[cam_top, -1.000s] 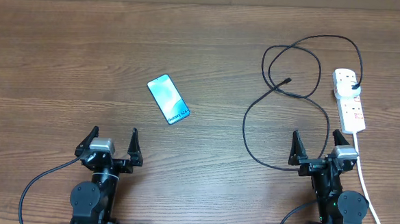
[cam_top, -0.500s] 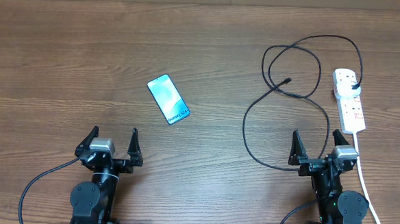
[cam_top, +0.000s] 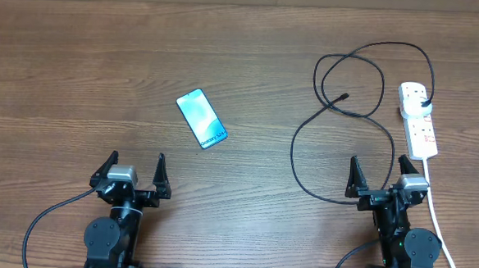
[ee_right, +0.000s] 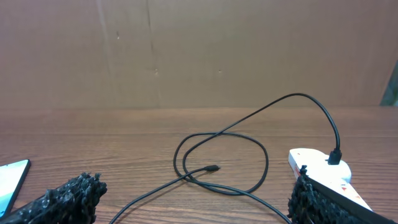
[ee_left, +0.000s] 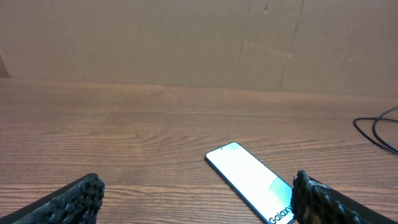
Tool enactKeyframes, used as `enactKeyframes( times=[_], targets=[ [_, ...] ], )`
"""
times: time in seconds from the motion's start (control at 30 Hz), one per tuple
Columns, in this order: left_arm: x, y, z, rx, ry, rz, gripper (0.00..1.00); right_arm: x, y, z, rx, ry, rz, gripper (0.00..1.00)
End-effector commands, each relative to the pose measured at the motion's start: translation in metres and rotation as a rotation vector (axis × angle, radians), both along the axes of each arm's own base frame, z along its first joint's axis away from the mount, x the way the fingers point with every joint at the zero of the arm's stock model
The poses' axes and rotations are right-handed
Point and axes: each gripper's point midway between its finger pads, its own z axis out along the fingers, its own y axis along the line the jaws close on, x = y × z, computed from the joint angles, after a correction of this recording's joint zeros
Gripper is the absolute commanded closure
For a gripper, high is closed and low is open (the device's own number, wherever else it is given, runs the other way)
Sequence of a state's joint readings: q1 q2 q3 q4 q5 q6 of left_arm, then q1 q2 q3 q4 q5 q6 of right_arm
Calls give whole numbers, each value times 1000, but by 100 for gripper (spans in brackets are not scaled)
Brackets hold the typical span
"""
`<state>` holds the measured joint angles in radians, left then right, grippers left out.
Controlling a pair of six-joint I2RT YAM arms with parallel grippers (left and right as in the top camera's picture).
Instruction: Plug charger to phone and switch on socket
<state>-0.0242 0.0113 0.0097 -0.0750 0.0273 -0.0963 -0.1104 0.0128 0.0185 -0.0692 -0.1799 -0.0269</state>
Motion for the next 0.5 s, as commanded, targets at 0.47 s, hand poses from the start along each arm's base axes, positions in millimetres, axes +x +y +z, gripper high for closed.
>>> enactKeyframes(
  times=[0.47],
  targets=[
    [0,-2,-2,21,1,-13,0,0,2,-2,-8,-6,10,0]
  ],
)
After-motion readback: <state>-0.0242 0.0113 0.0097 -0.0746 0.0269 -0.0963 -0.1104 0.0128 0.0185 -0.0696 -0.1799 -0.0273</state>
